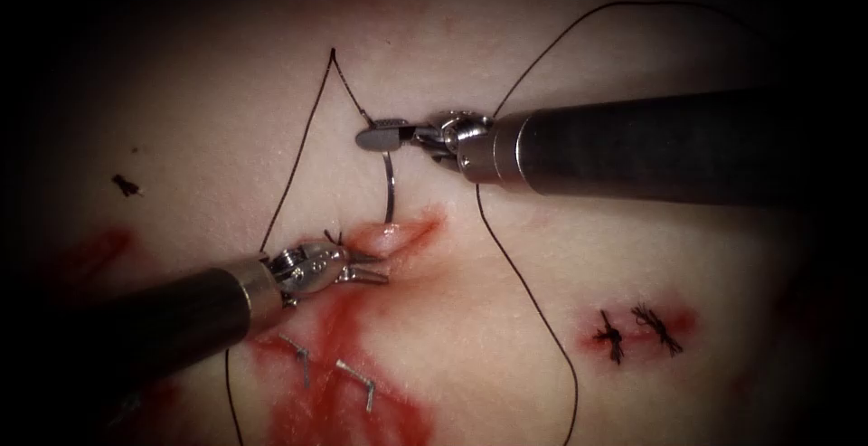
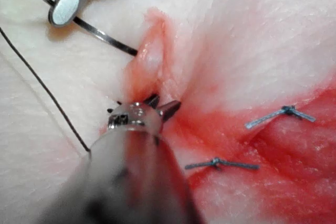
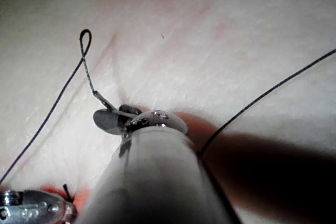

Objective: Wound Closure

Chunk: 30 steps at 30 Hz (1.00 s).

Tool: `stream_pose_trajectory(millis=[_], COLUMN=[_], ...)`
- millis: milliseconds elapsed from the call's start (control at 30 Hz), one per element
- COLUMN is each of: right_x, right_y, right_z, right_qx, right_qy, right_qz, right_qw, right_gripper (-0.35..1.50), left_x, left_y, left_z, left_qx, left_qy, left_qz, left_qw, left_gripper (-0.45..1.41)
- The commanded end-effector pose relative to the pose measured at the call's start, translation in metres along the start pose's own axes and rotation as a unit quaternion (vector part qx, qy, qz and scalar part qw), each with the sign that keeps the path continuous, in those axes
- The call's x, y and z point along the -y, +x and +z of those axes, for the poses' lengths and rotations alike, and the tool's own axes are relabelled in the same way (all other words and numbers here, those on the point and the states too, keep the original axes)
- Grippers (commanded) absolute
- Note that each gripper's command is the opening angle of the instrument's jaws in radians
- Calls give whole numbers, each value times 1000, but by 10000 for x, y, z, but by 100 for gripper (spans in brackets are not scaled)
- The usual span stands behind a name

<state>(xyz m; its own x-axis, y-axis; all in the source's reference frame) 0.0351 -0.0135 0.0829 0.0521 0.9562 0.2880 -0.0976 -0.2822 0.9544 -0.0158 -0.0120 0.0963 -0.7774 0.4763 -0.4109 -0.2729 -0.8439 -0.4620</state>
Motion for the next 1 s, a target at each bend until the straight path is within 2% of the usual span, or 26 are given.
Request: stream_pose_trajectory(millis=[33,400,567,1000], right_x=[-6,-4,-4,-5], right_y=[-2,-13,-21,-54], right_z=[9,15,19,27], right_qx=[6,27,35,82], right_qy=[9,27,32,39], right_qz=[12,82,92,131], right_qw=[1000,996,995,987], right_gripper=[-35,-35,-35,-35], left_x=[1,1,1,2], left_y=[1,1,1,1], left_z=[9,9,8,6], left_qx=[0,0,0,0], left_qy=[-1,-1,-2,-3], left_qz=[1,1,1,-2], left_qw=[1000,1000,1000,1000], left_gripper=[24,24,24,24])
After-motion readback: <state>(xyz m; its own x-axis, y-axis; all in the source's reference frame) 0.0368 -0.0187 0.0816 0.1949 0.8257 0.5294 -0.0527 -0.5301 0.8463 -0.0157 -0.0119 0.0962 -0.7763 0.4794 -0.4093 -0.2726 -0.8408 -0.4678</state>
